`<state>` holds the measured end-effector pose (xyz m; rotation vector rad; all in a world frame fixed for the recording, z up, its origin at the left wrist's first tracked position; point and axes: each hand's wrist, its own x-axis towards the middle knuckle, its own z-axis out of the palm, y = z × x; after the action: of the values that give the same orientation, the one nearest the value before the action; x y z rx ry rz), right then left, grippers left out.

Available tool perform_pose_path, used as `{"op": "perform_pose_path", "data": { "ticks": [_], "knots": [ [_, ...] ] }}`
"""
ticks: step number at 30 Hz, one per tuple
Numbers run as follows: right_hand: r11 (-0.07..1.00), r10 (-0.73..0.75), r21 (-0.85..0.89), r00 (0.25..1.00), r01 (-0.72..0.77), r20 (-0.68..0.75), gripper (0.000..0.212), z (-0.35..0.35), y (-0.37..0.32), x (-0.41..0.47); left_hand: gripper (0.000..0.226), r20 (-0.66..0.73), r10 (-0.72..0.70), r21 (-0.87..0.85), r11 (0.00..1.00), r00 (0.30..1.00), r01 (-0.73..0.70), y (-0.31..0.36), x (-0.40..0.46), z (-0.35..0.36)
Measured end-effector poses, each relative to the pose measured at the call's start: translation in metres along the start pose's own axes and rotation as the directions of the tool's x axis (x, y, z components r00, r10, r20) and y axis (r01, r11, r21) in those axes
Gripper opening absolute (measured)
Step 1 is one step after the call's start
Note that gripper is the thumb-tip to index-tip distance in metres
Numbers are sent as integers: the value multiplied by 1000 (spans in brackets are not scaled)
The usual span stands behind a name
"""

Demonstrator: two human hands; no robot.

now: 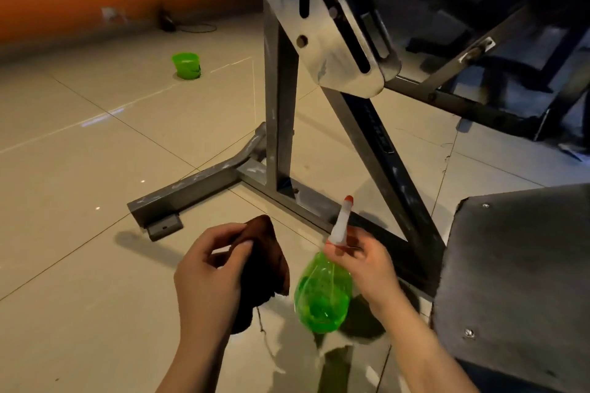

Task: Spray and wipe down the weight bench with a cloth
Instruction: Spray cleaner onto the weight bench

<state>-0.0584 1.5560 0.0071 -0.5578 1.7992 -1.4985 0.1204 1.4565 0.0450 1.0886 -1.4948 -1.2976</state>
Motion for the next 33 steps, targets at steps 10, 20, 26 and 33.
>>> {"op": "perform_pose_path", "data": {
  "ticks": [10, 20, 26, 33],
  "knots": [
    [989, -16, -140, 983, 42, 184, 58, -3, -5, -7, 25, -28, -42, -16, 999, 999, 42, 1, 5, -15],
    [975, -147, -114, 936, 192, 320, 51, 56, -16, -11, 27, -174, -18, -40, 999, 985, 11, 15, 2, -65],
    [944, -162, -212, 917, 251, 365, 56, 48, -13, -18, 27, -185, -27, -69, 997, 982, 14, 21, -4, -84],
    [902, -189, -312, 923, 298, 335, 46, 33, -15, -29, 27, -124, -37, -84, 996, 992, 26, 25, -13, -70]
  ]
}}
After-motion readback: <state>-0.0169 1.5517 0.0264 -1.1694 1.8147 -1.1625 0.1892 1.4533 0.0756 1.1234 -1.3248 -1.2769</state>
